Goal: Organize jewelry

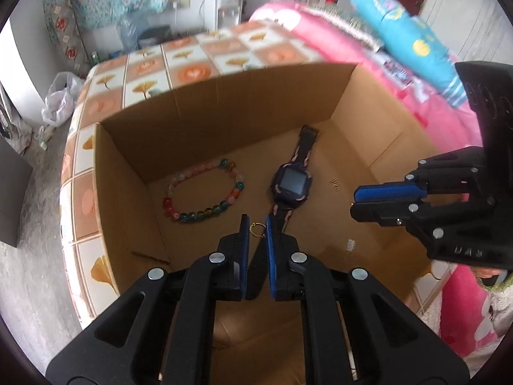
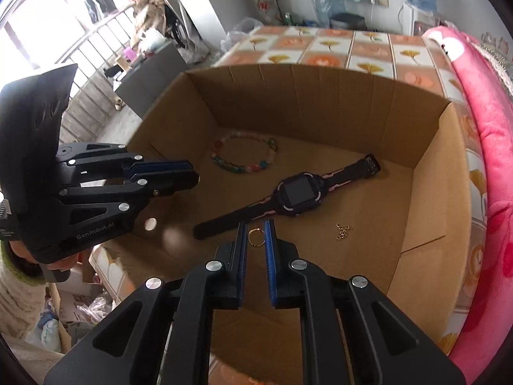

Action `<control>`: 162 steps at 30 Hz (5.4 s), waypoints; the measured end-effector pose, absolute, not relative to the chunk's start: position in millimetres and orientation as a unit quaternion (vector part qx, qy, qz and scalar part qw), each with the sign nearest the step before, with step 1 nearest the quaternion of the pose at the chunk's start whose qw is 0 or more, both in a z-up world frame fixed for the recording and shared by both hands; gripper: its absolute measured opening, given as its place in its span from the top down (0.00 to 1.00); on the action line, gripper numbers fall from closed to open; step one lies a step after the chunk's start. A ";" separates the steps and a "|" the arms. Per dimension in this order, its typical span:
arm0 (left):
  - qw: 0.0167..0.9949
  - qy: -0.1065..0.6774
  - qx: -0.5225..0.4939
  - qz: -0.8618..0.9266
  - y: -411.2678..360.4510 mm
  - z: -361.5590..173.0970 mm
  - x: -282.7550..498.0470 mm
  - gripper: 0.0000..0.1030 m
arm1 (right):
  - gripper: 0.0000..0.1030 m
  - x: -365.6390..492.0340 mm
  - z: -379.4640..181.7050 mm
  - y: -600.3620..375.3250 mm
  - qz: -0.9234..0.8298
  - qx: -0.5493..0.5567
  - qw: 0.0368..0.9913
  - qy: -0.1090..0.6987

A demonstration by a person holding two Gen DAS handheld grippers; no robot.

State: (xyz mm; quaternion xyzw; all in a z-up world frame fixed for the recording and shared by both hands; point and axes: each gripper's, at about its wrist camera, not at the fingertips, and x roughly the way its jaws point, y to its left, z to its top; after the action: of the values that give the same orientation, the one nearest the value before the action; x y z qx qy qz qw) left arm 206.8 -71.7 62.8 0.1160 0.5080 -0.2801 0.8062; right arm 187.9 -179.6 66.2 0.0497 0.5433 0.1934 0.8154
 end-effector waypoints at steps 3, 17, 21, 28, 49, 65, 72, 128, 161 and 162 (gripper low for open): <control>0.800 0.521 0.117 -0.274 -75.7 56.5 214.6 0.90 | 0.88 192.8 60.5 -180.9 0.193 0.054 0.808 0.554; 0.811 0.509 0.104 -0.269 -71.1 62.0 218.6 0.80 | 0.88 190.6 75.9 -201.1 0.183 0.079 0.823 0.533; 0.821 0.492 0.100 -0.273 -64.2 74.5 206.8 0.75 | 0.81 180.8 92.2 -205.8 0.181 0.087 0.832 0.517; 0.840 0.450 0.071 -0.294 -34.7 104.2 164.5 0.64 | 0.75 132.8 139.9 -208.0 0.181 0.083 0.869 0.453; 0.885 0.392 -0.003 -0.252 32.9 36.0 9.9 0.44 | 0.69 7.6 43.2 -175.4 0.133 0.103 0.867 0.469; 0.883 0.361 0.062 -0.295 -20.8 2.6 17.4 0.63 | 0.78 21.0 -1.1 -157.8 0.045 -0.004 0.870 0.491; 0.883 0.366 0.090 -0.281 -33.0 -6.0 36.1 0.76 | 0.79 26.2 -4.5 -202.9 0.031 0.069 0.874 0.481; 0.868 0.385 0.104 -0.296 -21.5 -24.3 13.7 1.00 | 0.66 38.7 8.3 -203.7 0.056 0.063 0.892 0.443; 0.868 0.384 0.088 -0.301 -13.4 -26.4 14.3 1.00 | 0.66 50.8 -6.1 -190.2 0.064 -0.018 0.882 0.466; 0.868 0.385 0.089 -0.302 -13.8 -26.3 14.2 1.00 | 0.66 52.5 -6.7 -190.6 0.069 -0.020 0.881 0.467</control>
State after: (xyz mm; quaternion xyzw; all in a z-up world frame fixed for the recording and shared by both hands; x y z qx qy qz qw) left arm 14.2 -13.8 -26.3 0.0885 0.3845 -0.3017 0.8679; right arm 52.5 -190.6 -6.7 -0.0199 0.4673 0.0685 0.8812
